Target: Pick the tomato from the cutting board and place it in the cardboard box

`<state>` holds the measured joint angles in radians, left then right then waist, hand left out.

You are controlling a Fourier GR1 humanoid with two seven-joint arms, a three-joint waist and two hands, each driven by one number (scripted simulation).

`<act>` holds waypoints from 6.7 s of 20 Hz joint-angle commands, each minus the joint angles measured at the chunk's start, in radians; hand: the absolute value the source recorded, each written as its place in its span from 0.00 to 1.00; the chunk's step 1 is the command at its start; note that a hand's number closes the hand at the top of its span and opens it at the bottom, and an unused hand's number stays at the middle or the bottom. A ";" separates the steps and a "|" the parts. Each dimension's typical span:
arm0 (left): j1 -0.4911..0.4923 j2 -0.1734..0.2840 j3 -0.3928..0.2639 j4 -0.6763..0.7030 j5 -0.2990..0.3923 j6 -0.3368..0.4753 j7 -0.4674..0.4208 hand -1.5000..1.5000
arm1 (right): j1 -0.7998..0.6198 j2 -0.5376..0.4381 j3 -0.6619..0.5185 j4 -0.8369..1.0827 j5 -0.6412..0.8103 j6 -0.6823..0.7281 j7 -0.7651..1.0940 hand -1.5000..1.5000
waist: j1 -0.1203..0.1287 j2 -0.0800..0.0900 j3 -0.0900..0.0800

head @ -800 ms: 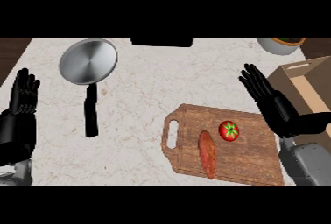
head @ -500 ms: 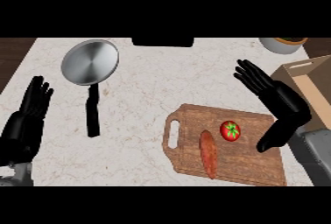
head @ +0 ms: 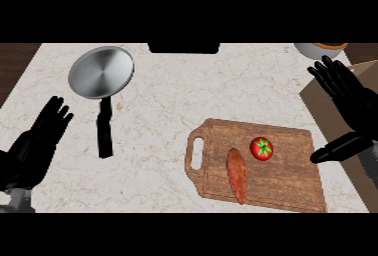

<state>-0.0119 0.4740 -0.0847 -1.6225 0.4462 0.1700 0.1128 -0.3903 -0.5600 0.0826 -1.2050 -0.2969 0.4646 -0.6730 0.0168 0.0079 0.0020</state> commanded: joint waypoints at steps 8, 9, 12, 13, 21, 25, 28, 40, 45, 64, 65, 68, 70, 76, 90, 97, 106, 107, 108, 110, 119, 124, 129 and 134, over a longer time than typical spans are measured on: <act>-0.018 0.021 0.029 -0.007 0.028 -0.021 0.062 0.50 | -0.075 -0.312 0.177 -0.176 0.467 -0.033 0.046 0.00 | -0.011 -0.011 -0.003; -0.007 0.023 0.054 0.053 0.032 -0.056 0.006 0.50 | -0.081 -0.321 0.191 -0.219 0.491 -0.040 0.075 0.00 | -0.019 -0.010 -0.005; 0.004 0.016 0.032 -0.015 0.014 -0.029 0.045 0.50 | -0.087 -0.307 0.261 -0.264 0.597 -0.055 0.155 0.00 | -0.011 -0.011 -0.003; -0.033 0.008 0.031 0.028 0.027 -0.024 0.077 0.50 | -0.111 -0.290 0.299 -0.311 0.616 -0.035 0.251 0.00 | -0.019 -0.011 -0.004; 0.016 -0.063 0.016 0.008 -0.040 -0.014 0.017 0.50 | -0.085 -0.219 0.335 -0.364 0.682 0.122 0.451 0.00 | -0.014 -0.010 -0.002; -0.014 -0.045 0.049 0.004 -0.035 -0.043 0.064 0.50 | -0.124 -0.131 0.361 -0.278 0.768 0.148 0.479 0.00 | -0.007 -0.007 -0.002; 0.009 0.011 0.131 0.013 0.010 -0.133 0.062 0.50 | -0.133 -0.144 0.305 -0.277 0.767 0.223 0.490 0.00 | -0.008 -0.008 -0.002; 0.001 -0.100 0.137 0.012 -0.075 -0.149 0.082 0.50 | -0.035 -0.044 0.275 -0.253 0.994 0.191 0.355 0.00 | -0.014 -0.008 -0.002; -0.045 -0.125 0.155 0.017 -0.110 -0.136 0.106 0.50 | -0.077 0.015 0.247 -0.257 1.034 0.248 0.357 0.00 | -0.014 -0.008 -0.002; -0.047 -0.165 0.206 -0.085 -0.157 -0.171 0.235 0.50 | 0.007 0.142 0.235 -0.283 1.281 0.225 0.373 0.00 | -0.015 -0.009 -0.002; 0.010 -0.198 0.207 -0.046 -0.177 -0.194 0.130 0.50 | 0.037 0.138 0.241 -0.236 1.312 0.155 0.336 0.00 | -0.013 -0.008 -0.002; 0.012 -0.195 0.219 -0.021 -0.180 -0.237 0.111 0.50 | -0.028 0.164 0.227 -0.192 1.349 0.185 0.339 0.00 | -0.012 -0.008 -0.002; -0.030 -0.208 0.215 -0.045 -0.186 -0.201 0.171 0.50 | -0.050 0.178 0.212 -0.124 1.365 0.154 0.310 0.00 | -0.011 -0.008 -0.002; -0.036 -0.199 0.262 -0.026 -0.182 -0.236 0.169 0.50 | -0.011 0.211 0.235 -0.155 1.427 0.170 0.308 0.00 | -0.013 -0.008 -0.002; -0.045 -0.236 0.287 0.060 -0.226 -0.273 0.109 0.50 | 0.021 0.254 0.216 -0.045 1.553 0.068 0.255 0.00 | -0.015 -0.008 -0.002; -0.034 -0.236 0.303 -0.006 -0.194 -0.288 0.164 0.50 | -0.048 0.292 0.182 0.009 1.546 0.043 0.179 1.00 | -0.012 -0.008 -0.002; -0.013 -0.249 0.291 -0.053 -0.218 -0.274 0.188 0.50 | -0.012 0.381 0.034 0.071 1.556 -0.017 0.396 1.00 | -0.012 -0.008 -0.002; -0.031 -0.239 0.310 -0.019 -0.210 -0.279 0.171 0.50 | -0.023 0.392 -0.021 0.075 1.554 0.007 0.491 1.00 | -0.024 -0.007 -0.003; 0.001 -0.272 0.286 -0.029 -0.237 -0.261 0.146 0.50 | -0.015 0.400 -0.088 0.073 1.541 0.007 0.576 1.00 | -0.036 -0.010 -0.004; -0.010 -0.242 0.316 -0.036 -0.223 -0.260 0.172 0.50 | -0.001 0.428 -0.212 0.099 1.528 -0.035 0.746 1.00 | -0.051 -0.009 -0.002; -0.073 -0.246 0.298 0.002 -0.223 -0.271 0.187 0.50 | -0.120 0.558 -0.220 0.073 1.589 -0.199 1.118 1.00 | -0.015 -0.007 -0.002; -0.048 -0.269 0.280 -0.051 -0.246 -0.250 0.192 0.50 | -0.111 0.559 -0.147 -0.097 1.588 -0.204 1.157 1.00 | -0.018 -0.009 -0.002; -0.032 -0.235 0.334 0.042 -0.213 -0.306 0.130 0.50 | -0.108 0.560 -0.047 -0.403 1.597 -0.124 1.246 1.00 | -0.036 -0.014 -0.004; -0.036 -0.251 0.315 -0.007 -0.224 -0.286 0.151 0.50 | -0.232 0.560 -0.035 -0.552 1.673 -0.060 1.435 1.00 | -0.025 -0.013 -0.003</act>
<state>-0.0289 0.2233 0.2237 -1.6638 0.2238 -0.1094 0.2929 -0.5502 -0.0062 0.0229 -1.6448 1.3302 0.3766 0.6425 -0.0079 -0.0066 -0.0008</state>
